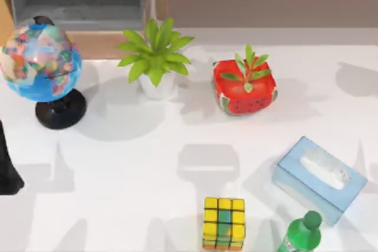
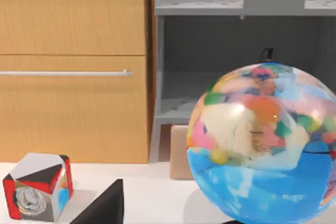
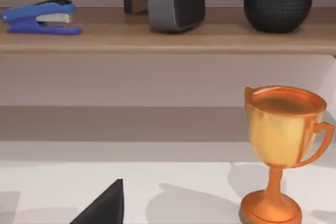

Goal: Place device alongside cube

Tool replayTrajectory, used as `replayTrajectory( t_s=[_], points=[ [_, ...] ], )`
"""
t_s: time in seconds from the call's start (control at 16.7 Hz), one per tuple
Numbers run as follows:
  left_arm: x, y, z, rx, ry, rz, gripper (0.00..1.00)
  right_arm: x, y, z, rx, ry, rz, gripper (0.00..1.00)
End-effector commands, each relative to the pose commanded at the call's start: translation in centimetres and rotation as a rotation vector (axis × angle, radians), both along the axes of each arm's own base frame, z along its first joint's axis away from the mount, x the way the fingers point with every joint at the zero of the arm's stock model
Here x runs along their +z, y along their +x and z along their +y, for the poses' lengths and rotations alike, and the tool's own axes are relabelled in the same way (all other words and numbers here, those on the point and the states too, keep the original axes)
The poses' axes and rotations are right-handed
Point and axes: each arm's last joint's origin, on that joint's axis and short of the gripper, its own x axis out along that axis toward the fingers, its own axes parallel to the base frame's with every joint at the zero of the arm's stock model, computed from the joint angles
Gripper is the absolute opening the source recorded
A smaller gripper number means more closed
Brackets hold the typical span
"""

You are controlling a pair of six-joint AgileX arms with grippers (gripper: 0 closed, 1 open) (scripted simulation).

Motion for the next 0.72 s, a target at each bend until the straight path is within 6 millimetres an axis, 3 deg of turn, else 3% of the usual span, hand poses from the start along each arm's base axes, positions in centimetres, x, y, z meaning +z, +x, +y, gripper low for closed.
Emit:
replayTrajectory(
  t_s=[0.18, 0.36, 0.54, 0.72],
  points=[
    [0.2, 0.0, 0.0, 0.003, 0.005, 0.007, 1.0, 0.0, 0.0, 0.0, 0.0, 0.0, 0.0, 1.0],
    [1.7, 0.2, 0.3, 0.026, 0.044, 0.074, 1.0, 0.0, 0.0, 0.0, 0.0, 0.0, 0.0, 1.0],
    [4.0, 1.2, 0.8, 0.053, 0.107, 0.225, 1.0, 0.0, 0.0, 0.0, 0.0, 0.0, 0.0, 1.0],
    [5.9, 3.7, 1.7, 0.065, 0.173, 0.457, 1.0, 0.0, 0.0, 0.0, 0.0, 0.0, 0.0, 1.0]
  ],
)
